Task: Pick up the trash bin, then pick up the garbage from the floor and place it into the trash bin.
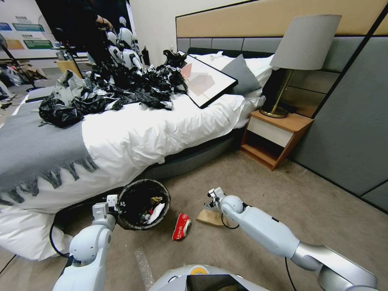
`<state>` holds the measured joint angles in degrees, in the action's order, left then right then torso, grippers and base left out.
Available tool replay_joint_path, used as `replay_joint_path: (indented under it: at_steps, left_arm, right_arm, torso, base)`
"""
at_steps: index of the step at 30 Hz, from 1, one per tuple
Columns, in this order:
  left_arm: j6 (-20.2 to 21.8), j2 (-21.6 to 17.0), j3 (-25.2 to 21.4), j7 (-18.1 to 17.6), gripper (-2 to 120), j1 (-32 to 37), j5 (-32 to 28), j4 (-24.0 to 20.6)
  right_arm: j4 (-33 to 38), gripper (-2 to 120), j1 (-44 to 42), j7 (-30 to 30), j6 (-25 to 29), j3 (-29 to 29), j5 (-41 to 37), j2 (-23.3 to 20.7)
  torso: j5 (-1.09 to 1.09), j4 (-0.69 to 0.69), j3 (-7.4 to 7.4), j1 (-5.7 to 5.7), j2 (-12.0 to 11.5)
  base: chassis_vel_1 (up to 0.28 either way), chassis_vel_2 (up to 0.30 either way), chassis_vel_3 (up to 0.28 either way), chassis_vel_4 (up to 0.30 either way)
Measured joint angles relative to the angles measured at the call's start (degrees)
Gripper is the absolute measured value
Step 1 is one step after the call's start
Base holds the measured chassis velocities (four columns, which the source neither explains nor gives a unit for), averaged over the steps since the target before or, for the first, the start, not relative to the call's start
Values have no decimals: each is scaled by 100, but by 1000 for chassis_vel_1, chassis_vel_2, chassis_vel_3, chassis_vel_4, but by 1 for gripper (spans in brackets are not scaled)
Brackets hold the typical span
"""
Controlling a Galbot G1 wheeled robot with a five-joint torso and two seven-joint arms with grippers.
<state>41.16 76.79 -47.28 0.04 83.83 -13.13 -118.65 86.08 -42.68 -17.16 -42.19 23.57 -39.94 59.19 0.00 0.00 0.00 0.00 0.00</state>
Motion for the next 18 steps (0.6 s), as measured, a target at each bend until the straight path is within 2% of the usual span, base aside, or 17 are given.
replay_joint_path:
  at_steps: [18]
  left_arm:
    - [-43,1,-15,22,0,-20,7,58]
  right_arm:
    - [-165,100,-327,46,6,153,267,170]
  torso:
    - [0,0,0,0,0]
  base:
    - [0,0,0,0]
